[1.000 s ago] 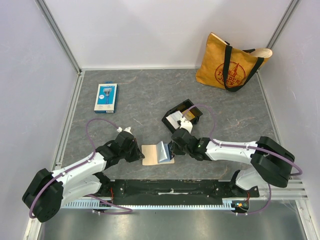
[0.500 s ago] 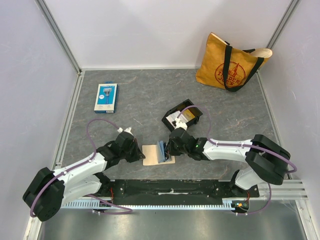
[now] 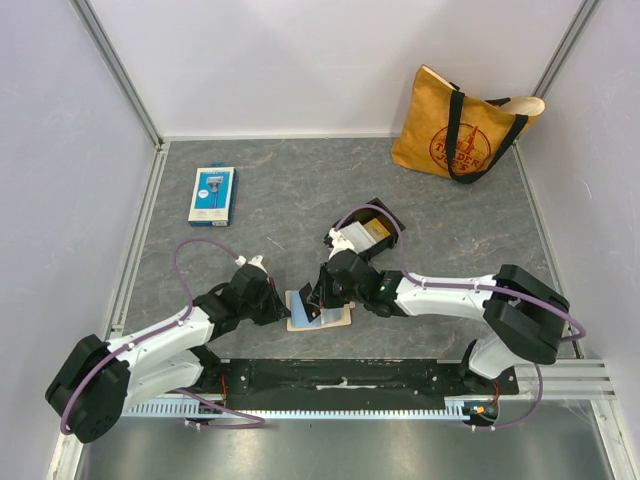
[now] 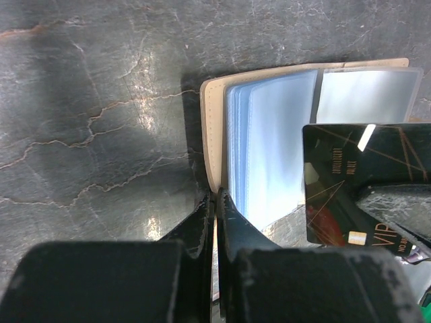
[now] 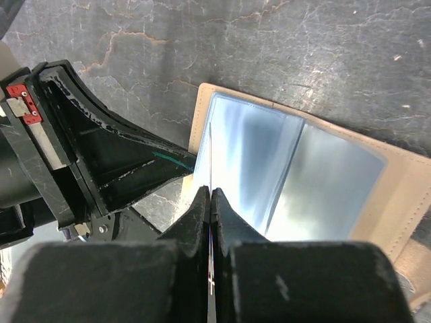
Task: Put the credit cards into the card holder
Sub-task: Turn over the card slot in the card holder.
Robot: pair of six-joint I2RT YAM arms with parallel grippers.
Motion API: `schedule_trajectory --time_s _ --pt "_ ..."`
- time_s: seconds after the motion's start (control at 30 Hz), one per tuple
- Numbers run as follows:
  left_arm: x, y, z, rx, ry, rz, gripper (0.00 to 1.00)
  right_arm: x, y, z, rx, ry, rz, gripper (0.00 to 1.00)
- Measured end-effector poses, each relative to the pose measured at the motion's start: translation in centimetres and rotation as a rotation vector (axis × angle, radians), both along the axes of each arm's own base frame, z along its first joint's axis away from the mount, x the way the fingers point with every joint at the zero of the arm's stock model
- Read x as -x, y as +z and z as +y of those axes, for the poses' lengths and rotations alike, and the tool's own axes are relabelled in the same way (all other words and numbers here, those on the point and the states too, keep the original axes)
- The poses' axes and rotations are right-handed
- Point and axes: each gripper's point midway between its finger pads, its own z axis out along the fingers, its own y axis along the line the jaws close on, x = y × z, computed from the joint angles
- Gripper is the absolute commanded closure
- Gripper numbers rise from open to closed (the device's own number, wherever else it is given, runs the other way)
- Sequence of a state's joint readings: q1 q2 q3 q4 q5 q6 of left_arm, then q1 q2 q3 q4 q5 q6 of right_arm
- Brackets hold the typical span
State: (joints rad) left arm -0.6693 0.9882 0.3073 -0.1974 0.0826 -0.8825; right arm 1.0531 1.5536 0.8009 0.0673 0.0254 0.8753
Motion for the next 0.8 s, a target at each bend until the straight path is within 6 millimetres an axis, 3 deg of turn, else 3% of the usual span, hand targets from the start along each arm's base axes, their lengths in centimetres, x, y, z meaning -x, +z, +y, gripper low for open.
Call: schedule_trajectory --time_s 0.27,0.5,0.8 --pt "0.0 -0.1 0.0 0.006 0.000 -0.007 0.98 -0.4 0.2 -1.7 -0.004 -0.049 -0.044 1.00" --pt "0.0 -0.2 0.0 0.010 -0.001 -0.010 0.98 -0.1 -2.5 -3.6 -0.006 -0.087 -0.020 1.00" --pt "0.0 -0.3 -0.1 0.014 -0.002 -0.014 0.98 -0.7 -2.5 -3.6 -0.090 -0.127 -0.012 1.00"
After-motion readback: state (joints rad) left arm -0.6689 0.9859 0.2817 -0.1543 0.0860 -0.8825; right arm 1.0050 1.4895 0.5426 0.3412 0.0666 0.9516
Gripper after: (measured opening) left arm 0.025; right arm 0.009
